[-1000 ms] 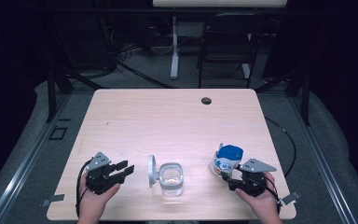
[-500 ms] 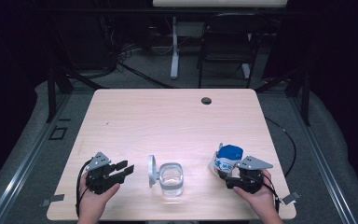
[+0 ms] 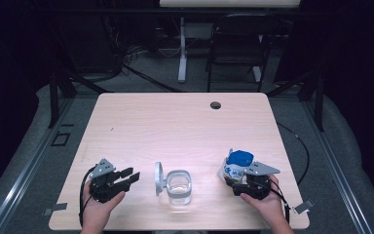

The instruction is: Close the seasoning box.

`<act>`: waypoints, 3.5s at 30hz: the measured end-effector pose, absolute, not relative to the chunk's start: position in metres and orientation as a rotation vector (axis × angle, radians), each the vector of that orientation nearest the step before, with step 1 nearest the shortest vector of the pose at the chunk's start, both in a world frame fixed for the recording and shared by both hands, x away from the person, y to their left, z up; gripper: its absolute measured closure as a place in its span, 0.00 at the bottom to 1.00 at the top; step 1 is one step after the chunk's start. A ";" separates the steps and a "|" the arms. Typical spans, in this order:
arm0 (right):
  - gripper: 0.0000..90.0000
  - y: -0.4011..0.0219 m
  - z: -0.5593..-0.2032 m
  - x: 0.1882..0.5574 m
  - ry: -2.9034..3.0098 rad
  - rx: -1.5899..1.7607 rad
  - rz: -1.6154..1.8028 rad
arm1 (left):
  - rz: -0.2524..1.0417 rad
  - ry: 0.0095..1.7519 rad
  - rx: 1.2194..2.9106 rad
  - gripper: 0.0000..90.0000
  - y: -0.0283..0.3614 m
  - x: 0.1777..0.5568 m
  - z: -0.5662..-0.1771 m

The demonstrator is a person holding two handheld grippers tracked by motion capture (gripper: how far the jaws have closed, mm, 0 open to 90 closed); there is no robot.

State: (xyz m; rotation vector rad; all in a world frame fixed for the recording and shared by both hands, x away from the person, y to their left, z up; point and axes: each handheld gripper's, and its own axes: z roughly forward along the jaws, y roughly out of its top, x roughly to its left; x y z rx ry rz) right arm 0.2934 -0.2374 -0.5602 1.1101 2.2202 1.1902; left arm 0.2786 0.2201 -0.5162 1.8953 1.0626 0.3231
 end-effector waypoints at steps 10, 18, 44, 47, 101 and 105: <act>0.35 -0.236 -0.563 0.298 2.209 1.127 1.210 | 0.323 1.064 1.901 0.69 0.220 0.279 -0.517; 0.36 -0.234 -0.565 0.298 2.205 1.129 1.192 | 0.323 1.066 1.900 0.70 0.220 0.279 -0.518; 0.37 -0.228 -0.571 0.299 2.174 1.120 1.188 | 0.315 1.073 1.897 0.69 0.221 0.280 -0.519; 0.38 -0.228 -0.570 0.299 2.176 1.116 1.186 | 0.318 1.073 1.899 0.69 0.221 0.280 -0.519; 0.44 -0.207 -0.553 0.289 2.209 0.945 1.071 | 0.319 1.086 1.892 0.69 0.225 0.281 -0.520; 0.44 -0.205 -0.552 0.289 2.213 0.942 1.081 | 0.323 1.085 1.886 0.69 0.226 0.281 -0.520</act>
